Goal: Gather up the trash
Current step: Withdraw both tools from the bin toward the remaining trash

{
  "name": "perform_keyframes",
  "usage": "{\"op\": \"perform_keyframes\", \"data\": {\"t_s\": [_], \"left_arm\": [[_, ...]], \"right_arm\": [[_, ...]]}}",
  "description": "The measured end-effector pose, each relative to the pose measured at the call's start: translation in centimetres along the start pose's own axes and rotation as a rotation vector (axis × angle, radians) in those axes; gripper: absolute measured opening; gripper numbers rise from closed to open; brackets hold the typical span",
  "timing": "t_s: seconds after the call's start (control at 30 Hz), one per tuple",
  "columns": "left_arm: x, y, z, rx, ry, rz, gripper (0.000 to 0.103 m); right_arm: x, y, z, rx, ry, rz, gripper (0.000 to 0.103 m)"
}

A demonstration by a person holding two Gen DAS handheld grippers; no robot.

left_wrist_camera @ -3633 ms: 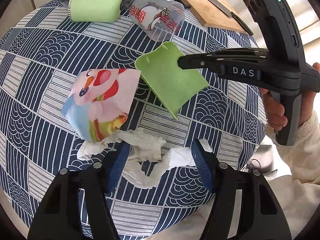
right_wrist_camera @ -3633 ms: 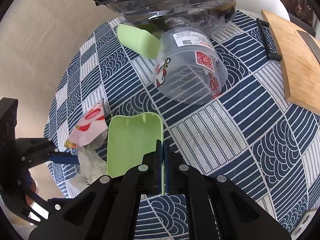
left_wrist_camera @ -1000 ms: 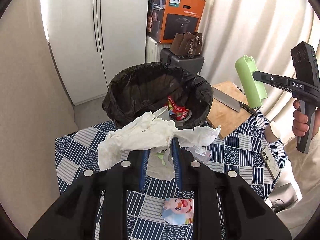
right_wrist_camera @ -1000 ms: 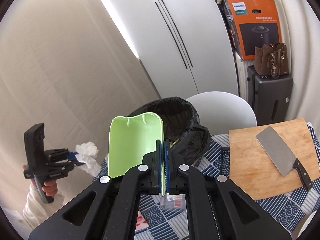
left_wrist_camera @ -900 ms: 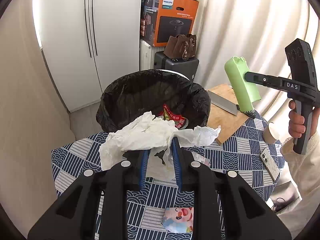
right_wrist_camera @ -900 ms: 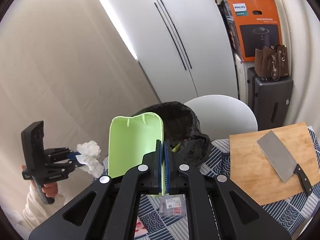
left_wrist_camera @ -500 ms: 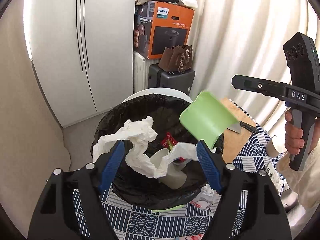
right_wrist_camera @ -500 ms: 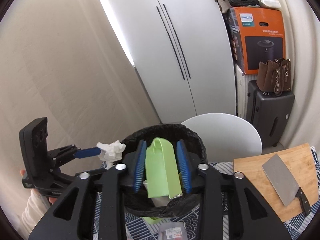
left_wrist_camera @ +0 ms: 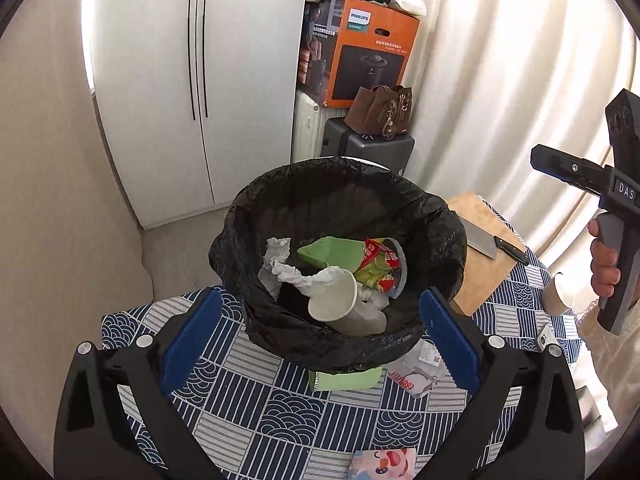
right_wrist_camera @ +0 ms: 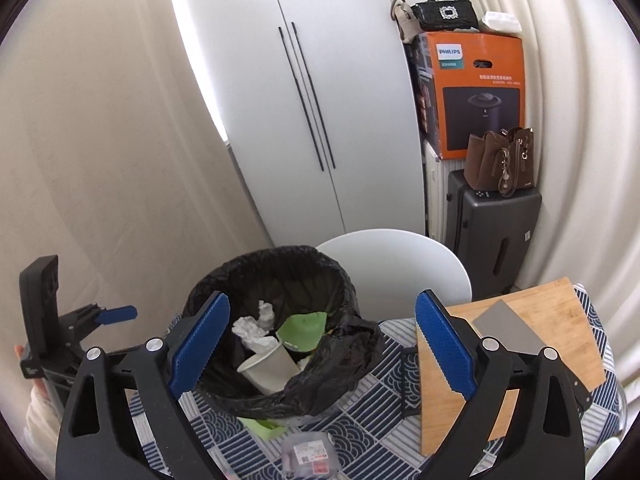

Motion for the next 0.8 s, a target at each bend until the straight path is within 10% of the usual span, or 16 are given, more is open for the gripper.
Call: {"op": "perform_keyframes", "data": {"t_s": [0.8], "left_arm": [[-15.9,1.0,3.0,0.088,0.173,0.147,0.097]], "right_arm": [[-14.8,3.6,-4.2,0.207,0.321,0.065,0.091]]}}
Point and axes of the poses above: each gripper's, at about its wrist camera, not at the fingertips, and z roughly against the way its jaws point, y to its left, x to its top, the point moved 8 cm from there along -z, roughly the way its jaws point, and after that the axes turned 5 degrees about x, right-handed, at the moved point
